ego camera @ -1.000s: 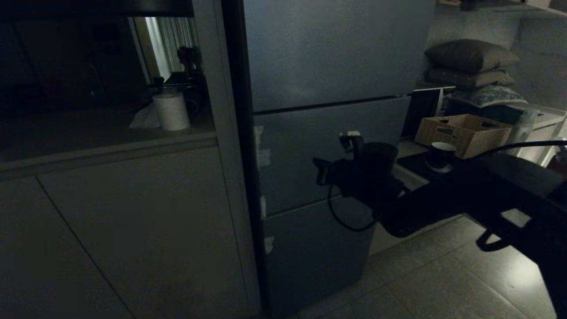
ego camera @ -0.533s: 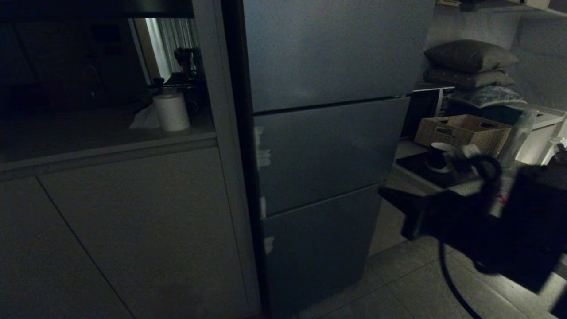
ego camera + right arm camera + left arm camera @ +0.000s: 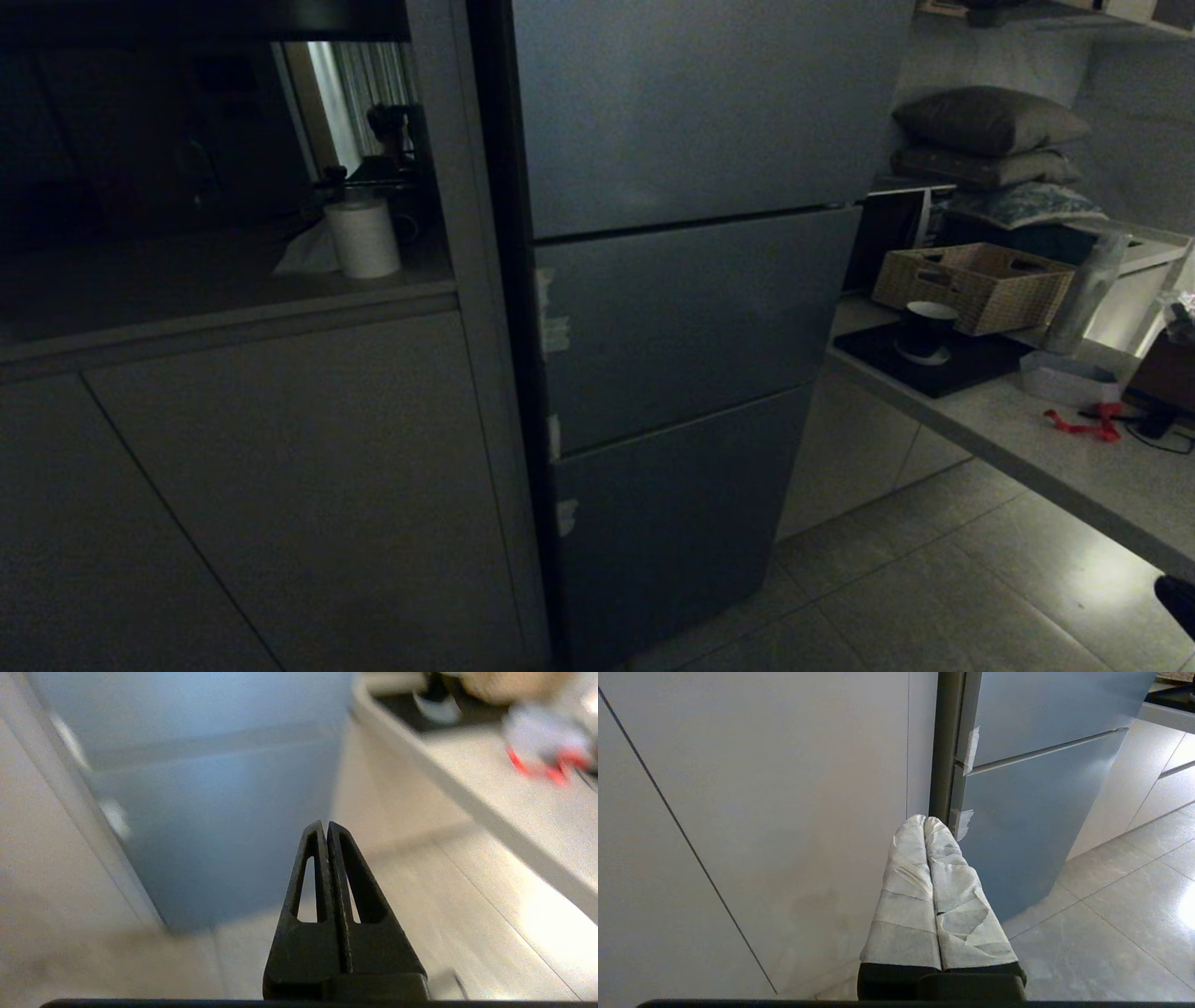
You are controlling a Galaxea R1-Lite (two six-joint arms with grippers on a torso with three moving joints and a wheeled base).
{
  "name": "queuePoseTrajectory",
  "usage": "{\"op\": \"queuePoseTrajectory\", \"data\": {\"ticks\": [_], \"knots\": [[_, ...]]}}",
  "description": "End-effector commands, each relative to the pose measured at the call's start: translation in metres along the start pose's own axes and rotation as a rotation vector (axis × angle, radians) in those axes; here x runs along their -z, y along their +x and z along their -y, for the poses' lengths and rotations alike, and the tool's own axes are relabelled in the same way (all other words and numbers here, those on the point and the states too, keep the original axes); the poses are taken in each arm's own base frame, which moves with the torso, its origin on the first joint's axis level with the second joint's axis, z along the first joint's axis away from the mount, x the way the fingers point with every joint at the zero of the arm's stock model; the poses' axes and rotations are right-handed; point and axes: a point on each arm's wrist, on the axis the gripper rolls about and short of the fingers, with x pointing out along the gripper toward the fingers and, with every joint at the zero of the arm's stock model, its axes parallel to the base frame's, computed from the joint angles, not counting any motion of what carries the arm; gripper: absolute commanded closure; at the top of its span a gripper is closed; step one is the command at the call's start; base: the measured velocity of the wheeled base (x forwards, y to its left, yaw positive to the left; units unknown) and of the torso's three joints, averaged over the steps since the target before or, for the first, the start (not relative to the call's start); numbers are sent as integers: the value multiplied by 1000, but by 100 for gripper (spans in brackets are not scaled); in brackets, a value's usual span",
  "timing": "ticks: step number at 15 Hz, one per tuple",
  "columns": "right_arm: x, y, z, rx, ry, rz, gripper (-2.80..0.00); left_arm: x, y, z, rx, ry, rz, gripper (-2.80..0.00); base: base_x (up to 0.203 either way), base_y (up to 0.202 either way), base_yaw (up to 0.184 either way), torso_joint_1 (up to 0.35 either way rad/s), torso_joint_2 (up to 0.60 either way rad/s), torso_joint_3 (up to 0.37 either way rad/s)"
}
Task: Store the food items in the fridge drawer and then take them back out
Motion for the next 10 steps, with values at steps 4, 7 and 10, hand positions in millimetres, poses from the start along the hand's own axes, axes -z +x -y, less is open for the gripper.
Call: {"op": "queuePoseTrajectory", "data": {"ticks": [4, 7, 10], "knots": [[45, -46, 4, -9, -90, -68, 0, 0, 0, 0, 0, 0, 0, 0, 0, 0, 0, 0, 0, 0], [60, -69, 3, 1, -110, 82, 0, 0, 0, 0, 0, 0, 0, 0, 0, 0, 0, 0, 0, 0], [64, -70, 2, 1, -46, 106, 0, 0, 0, 0, 0, 0, 0, 0, 0, 0, 0, 0, 0, 0]]}}
